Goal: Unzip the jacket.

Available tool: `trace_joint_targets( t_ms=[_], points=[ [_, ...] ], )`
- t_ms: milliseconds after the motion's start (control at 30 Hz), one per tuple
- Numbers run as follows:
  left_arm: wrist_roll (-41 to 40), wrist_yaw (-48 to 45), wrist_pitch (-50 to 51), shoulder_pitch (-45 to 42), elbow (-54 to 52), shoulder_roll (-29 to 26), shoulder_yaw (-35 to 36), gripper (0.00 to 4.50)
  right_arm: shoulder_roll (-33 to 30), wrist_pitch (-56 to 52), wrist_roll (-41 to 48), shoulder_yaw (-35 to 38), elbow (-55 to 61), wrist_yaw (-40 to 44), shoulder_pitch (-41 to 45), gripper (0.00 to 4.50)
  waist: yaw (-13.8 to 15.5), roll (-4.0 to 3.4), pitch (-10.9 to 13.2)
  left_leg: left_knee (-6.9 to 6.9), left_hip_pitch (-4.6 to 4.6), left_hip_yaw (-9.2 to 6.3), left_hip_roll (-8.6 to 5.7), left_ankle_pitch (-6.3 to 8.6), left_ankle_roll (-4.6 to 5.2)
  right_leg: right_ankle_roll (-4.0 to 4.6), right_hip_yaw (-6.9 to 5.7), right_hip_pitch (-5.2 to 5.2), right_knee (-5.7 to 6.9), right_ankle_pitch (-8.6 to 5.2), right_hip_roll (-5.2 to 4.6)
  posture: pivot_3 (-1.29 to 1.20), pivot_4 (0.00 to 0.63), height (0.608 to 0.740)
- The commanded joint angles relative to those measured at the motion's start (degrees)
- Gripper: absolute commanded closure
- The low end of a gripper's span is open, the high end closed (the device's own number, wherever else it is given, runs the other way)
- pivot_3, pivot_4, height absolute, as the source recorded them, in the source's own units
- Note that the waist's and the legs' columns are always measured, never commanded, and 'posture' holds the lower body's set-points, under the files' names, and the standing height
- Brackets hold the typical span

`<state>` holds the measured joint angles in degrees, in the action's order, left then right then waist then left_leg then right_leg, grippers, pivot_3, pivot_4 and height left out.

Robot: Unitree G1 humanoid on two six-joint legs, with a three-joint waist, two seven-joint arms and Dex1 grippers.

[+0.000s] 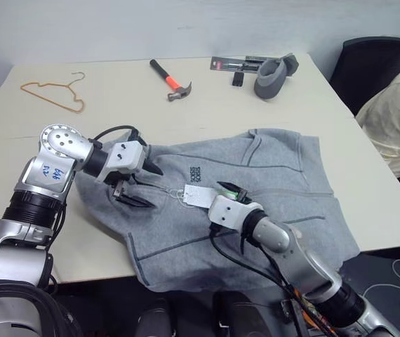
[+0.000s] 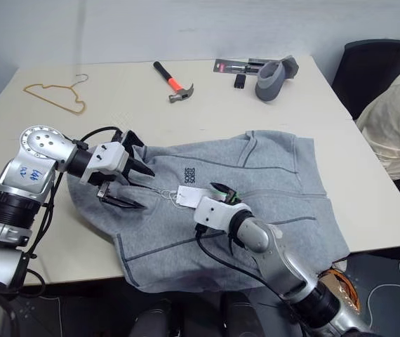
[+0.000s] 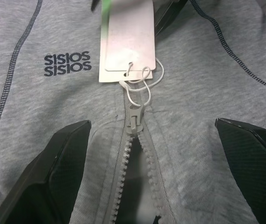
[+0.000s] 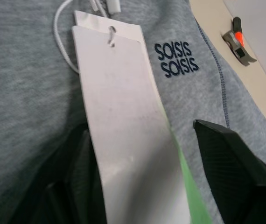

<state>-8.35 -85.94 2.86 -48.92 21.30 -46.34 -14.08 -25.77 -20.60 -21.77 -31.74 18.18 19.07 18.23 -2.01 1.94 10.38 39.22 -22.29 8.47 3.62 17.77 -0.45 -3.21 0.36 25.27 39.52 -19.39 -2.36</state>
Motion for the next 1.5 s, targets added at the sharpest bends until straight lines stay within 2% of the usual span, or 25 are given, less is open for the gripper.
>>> trace_joint_targets(
  t_ms=[33,233,467,633,733,867,1167,1333,1500],
  points=[
    [0.7,-0.1,-1.2,0.7,0.6,0.1,0.9,0.00,0.5,3.3,-1.8,1.4,0.0,-0.9,-1.1,2.51,0.0,0.00,0.0,0.00,0.00,0.00,0.00,0.00,0.00,0.00,0.00,0.00,0.00,0.00,0.00,0.00,0.150,0.740],
    [4.7,3.8,-6.4,1.0,6.5,3.1,-0.2,0.00,0.4,4.3,-1.8,4.4,1.4,0.2,-3.4,4.47,0.2,0.00,0.0,0.01,0.00,0.00,-0.01,0.00,0.00,0.00,-0.01,0.00,0.02,0.00,-0.04,0.00,0.150,0.740],
    [9.6,12.5,-14.1,0.5,17.4,10.6,-0.8,0.00,4.4,-0.2,2.7,13.0,5.5,0.0,-6.1,4.47,0.6,0.03,0.0,0.03,0.01,-0.01,-0.06,0.00,0.00,-0.02,-0.04,-0.05,0.00,0.01,-0.11,0.00,0.150,0.740],
    [11.4,15.5,-18.1,0.9,23.6,13.0,-1.1,0.00,8.0,-5.9,5.8,21.1,8.4,-1.3,-5.9,4.47,0.8,0.02,-0.1,0.04,0.33,-0.10,-0.08,0.00,0.01,-0.03,-0.16,-0.52,-0.07,0.02,-0.13,0.00,0.150,0.740],
    [11.7,16.0,-19.7,1.0,25.7,13.2,-1.0,0.00,8.1,-8.5,6.7,25.9,9.7,-1.7,-5.1,4.47,1.3,0.05,-0.2,-0.03,0.75,-0.11,-0.12,0.05,0.08,-0.03,-0.18,-0.97,-0.15,0.02,-0.15,0.00,0.150,0.740],
    [12.0,17.5,-20.8,0.9,28.1,13.1,-0.6,0.00,4.1,-9.3,7.0,33.7,10.1,-1.7,-5.9,4.47,1.9,0.04,-0.2,-0.10,1.11,-0.11,-0.12,0.09,0.11,-0.03,-0.19,-1.32,-0.28,0.02,-0.13,0.00,0.150,0.740],
    [12.6,18.9,-23.1,0.7,30.4,12.7,-0.5,0.00,-7.9,-7.8,14.3,60.1,1.3,-0.9,-10.5,4.47,1.8,-0.28,-0.4,-0.21,1.30,-0.15,-0.09,0.13,0.14,-0.05,-0.21,-1.58,-0.48,0.03,-0.11,0.00,0.150,0.740],
    [12.5,19.4,-23.5,0.4,31.2,12.6,-0.4,0.00,-17.5,-4.6,19.5,73.2,-13.8,0.8,-10.1,4.47,1.7,-0.66,-0.6,-0.29,1.33,-0.07,-0.10,0.16,0.20,-0.10,-0.13,-1.60,-0.63,0.05,-0.07,0.00,0.150,0.740],
    [12.5,19.6,-23.8,0.4,31.4,12.6,-0.2,0.00,-27.2,1.6,24.0,78.3,-30.6,2.0,-5.4,4.47,1.2,-0.81,-0.7,-0.70,1.82,0.09,-0.16,0.16,0.20,-0.11,0.04,-1.91,-0.85,0.06,-0.08,0.00,0.150,0.740]
  ],
)
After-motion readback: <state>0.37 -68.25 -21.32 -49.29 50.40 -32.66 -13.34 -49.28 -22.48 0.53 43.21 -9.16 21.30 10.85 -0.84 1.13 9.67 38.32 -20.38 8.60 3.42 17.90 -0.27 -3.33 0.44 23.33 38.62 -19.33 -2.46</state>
